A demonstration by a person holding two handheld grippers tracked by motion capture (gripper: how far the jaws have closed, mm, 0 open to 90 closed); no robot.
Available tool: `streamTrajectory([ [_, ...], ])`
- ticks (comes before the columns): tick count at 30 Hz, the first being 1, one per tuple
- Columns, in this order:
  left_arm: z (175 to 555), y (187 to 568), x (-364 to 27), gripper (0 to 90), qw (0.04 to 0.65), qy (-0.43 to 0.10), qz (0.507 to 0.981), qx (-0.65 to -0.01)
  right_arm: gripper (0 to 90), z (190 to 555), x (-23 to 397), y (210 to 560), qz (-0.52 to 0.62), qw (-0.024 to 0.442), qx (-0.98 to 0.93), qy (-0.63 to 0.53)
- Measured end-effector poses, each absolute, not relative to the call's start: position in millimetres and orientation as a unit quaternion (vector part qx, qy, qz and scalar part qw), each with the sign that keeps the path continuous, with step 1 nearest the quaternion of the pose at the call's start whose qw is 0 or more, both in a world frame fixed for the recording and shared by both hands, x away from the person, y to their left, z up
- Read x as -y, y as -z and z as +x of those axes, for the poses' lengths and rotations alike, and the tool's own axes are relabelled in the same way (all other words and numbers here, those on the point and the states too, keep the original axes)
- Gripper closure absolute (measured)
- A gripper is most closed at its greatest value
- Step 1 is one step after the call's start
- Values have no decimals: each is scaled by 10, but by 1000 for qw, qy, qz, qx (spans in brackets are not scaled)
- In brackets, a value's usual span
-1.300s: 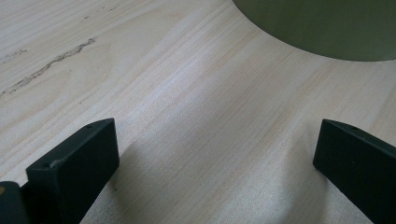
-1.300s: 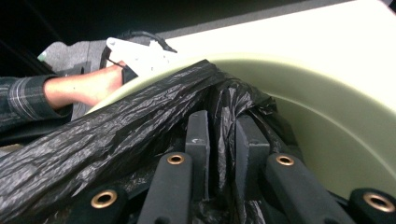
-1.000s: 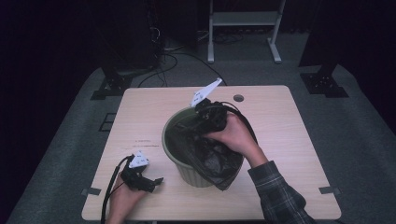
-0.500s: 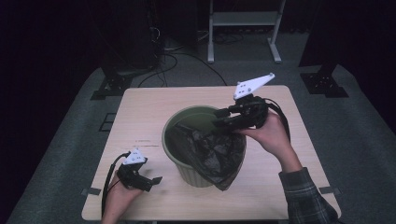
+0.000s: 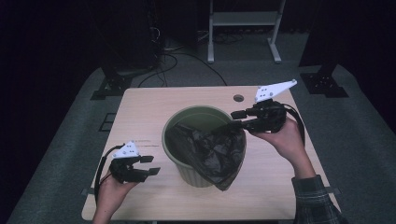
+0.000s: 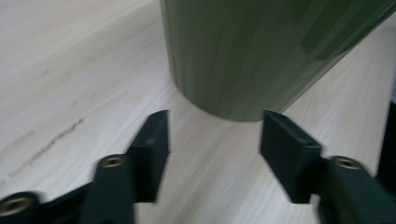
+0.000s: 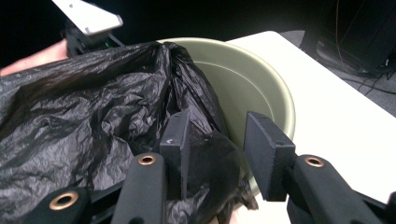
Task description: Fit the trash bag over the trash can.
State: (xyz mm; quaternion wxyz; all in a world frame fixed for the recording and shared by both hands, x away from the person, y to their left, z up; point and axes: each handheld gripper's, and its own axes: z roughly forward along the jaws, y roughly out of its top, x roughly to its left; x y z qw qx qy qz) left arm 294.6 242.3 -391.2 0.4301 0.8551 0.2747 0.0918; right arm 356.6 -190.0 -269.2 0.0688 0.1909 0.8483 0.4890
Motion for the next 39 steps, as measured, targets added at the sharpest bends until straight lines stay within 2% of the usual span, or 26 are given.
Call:
streamTrajectory([
  [2,2937,3809,-2430,541,433,-91,856,-268,594,3558,1925,2701,192,71,-848,-489],
  [8,2897,3449,-2427,649,446,-95,854,-250,581,3556,2001,2719,200,73,-846,-489],
  [16,2952,2976,-2319,633,459,-119,853,-216,571,3548,2121,2766,212,74,-841,-492],
  [28,3157,2679,-1947,604,455,-131,863,-175,558,3567,2161,2848,224,55,-836,-498],
  [34,3264,2727,-1826,612,443,-122,872,-171,639,3593,2130,2904,227,43,-841,-489],
  [39,3342,2794,-1768,653,429,-116,879,-171,777,3600,2108,2920,221,38,-847,-483],
])
